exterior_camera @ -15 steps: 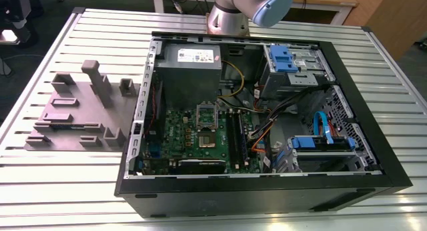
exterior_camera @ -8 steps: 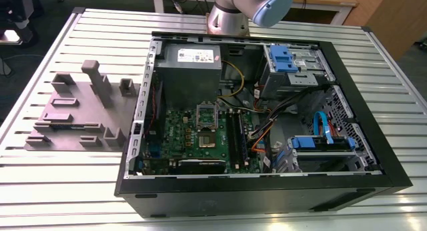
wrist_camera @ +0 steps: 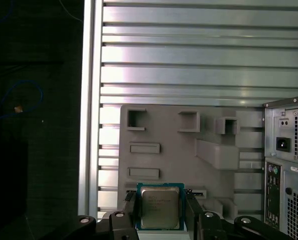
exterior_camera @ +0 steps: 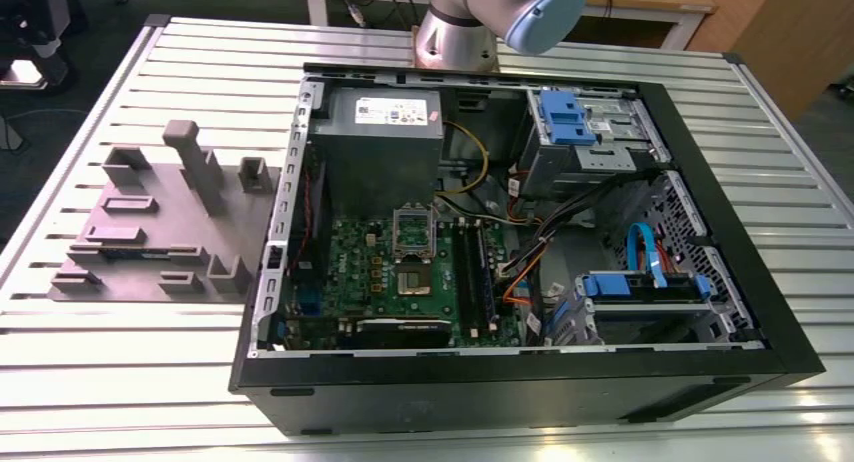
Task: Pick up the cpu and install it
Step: 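Pick up the cpu and move it towards the insertion slot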
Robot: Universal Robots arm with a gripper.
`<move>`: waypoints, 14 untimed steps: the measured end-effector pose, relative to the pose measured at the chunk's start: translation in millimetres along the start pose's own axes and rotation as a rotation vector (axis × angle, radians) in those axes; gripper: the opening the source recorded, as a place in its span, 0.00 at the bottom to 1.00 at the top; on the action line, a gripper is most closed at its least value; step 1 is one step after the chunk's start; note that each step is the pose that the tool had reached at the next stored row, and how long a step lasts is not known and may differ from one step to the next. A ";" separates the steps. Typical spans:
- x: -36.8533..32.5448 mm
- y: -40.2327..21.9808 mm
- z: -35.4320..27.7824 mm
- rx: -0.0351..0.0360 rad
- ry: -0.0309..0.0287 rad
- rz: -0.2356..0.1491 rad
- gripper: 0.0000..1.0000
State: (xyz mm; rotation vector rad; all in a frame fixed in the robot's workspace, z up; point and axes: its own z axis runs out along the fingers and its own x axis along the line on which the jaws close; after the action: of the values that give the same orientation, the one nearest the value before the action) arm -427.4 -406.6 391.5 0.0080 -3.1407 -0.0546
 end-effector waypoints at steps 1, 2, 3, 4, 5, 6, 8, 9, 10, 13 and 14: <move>-0.2 0.0 0.0 0.0001 0.0001 0.000 0.47; -0.6 0.0 -0.1 0.0001 0.0001 0.000 0.47; -1.0 0.0 -0.1 0.0001 0.0002 0.000 0.47; -1.3 0.0 0.0 0.0001 0.0001 0.000 0.47; -1.6 0.0 0.1 -0.0001 -0.0001 0.000 0.47; -1.9 0.0 0.1 0.0000 -0.0001 0.000 0.47; -2.5 0.0 0.0 0.0000 0.0000 0.000 0.47; -2.8 0.0 0.0 0.0000 0.0000 0.000 0.47; -3.0 0.0 0.0 0.0000 0.0000 0.000 0.47; -5.7 0.0 0.0 0.0001 0.0001 0.000 0.47; -5.9 0.0 0.0 0.0000 0.0001 0.000 0.47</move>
State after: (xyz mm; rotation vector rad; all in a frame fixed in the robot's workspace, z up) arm -421.5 -406.6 391.6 0.0080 -3.1406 -0.0545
